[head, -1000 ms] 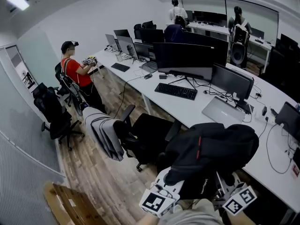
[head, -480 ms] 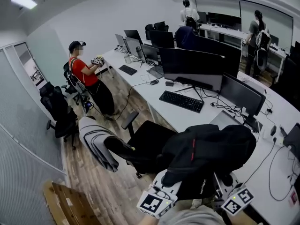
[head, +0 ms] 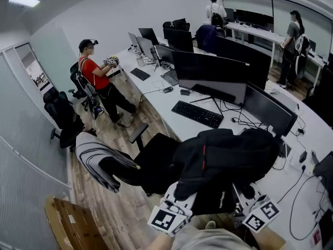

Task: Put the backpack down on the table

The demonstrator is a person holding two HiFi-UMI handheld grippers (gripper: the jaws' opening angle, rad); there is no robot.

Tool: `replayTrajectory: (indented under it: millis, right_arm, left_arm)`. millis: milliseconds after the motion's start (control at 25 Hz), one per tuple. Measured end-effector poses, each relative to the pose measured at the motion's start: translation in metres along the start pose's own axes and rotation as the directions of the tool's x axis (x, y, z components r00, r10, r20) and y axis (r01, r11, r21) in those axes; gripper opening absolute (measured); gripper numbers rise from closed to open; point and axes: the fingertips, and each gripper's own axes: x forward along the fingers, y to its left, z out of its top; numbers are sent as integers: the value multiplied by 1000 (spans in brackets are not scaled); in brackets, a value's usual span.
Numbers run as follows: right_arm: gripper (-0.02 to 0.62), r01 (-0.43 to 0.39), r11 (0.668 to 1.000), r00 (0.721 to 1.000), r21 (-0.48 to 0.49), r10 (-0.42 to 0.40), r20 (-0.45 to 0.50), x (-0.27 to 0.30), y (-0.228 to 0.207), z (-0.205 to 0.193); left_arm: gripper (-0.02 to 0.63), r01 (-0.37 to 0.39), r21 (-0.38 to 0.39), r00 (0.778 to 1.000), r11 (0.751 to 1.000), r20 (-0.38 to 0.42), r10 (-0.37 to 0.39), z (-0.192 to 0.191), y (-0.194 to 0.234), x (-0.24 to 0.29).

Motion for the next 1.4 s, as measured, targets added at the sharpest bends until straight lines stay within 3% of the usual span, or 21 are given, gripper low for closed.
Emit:
replayTrajectory:
  millis: [560, 1200, 1400]
  right_arm:
    - [28, 14, 1000, 1000, 7, -14, -12, 59, -51, 7]
    - [28, 144, 989, 989, -29, -145, -30, 203, -133, 9]
    - [28, 175, 983, 984, -57, -177, -25, 252, -172, 16]
  left_arm:
    - [29, -5, -2, 1000, 1000, -5, 5, -12, 51, 60]
    - [29, 85, -55, 996, 995, 12, -85, -41, 190, 170]
    - [29, 82, -74, 997, 994, 22, -80, -49, 233, 218]
